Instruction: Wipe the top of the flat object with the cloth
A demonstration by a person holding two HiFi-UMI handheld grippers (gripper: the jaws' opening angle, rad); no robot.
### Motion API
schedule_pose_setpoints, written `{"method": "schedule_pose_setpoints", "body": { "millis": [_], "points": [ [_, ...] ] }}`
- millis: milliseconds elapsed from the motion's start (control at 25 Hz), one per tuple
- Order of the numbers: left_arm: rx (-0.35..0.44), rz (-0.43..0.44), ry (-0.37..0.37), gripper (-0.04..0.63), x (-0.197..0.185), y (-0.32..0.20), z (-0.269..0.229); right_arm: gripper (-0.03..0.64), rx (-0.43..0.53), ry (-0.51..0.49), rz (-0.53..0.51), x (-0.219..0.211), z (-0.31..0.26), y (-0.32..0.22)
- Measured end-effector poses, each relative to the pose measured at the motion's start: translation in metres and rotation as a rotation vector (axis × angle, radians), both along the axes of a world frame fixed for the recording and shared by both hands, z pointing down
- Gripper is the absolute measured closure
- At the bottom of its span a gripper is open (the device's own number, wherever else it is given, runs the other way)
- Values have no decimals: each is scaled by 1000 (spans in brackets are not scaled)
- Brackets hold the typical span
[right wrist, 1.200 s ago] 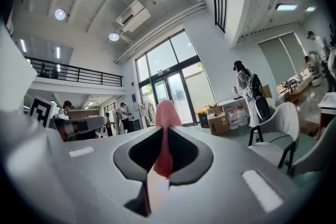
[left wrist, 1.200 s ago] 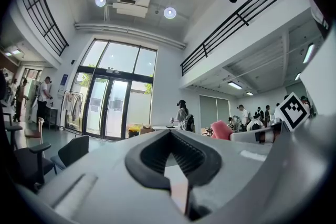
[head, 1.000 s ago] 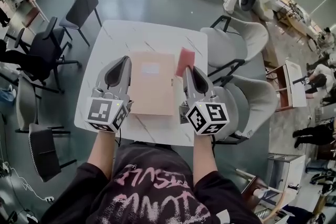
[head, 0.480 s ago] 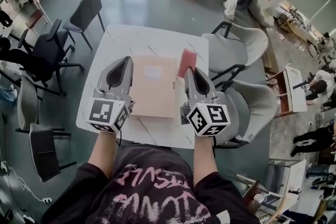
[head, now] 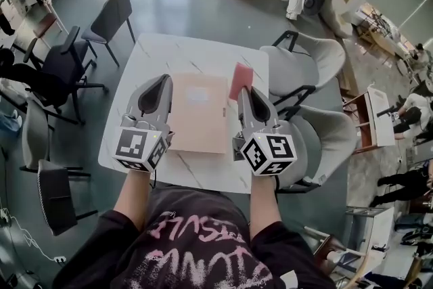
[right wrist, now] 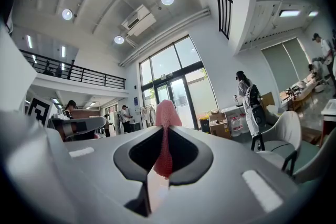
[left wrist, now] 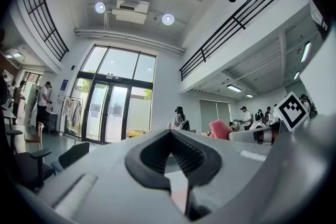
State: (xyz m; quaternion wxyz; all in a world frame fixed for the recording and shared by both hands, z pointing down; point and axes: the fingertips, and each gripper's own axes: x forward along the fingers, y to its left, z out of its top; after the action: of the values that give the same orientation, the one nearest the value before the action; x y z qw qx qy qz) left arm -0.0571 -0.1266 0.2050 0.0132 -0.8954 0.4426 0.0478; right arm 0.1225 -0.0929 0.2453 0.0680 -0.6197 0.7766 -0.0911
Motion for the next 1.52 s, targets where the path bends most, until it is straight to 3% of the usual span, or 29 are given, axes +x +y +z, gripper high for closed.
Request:
{"method": "schedule_pose_setpoints", "body": {
  "millis": [1520],
  "points": [
    [-4,3,7,595,1,-2,2,574,28,11,10,6,-6,-3]
  ]
}}
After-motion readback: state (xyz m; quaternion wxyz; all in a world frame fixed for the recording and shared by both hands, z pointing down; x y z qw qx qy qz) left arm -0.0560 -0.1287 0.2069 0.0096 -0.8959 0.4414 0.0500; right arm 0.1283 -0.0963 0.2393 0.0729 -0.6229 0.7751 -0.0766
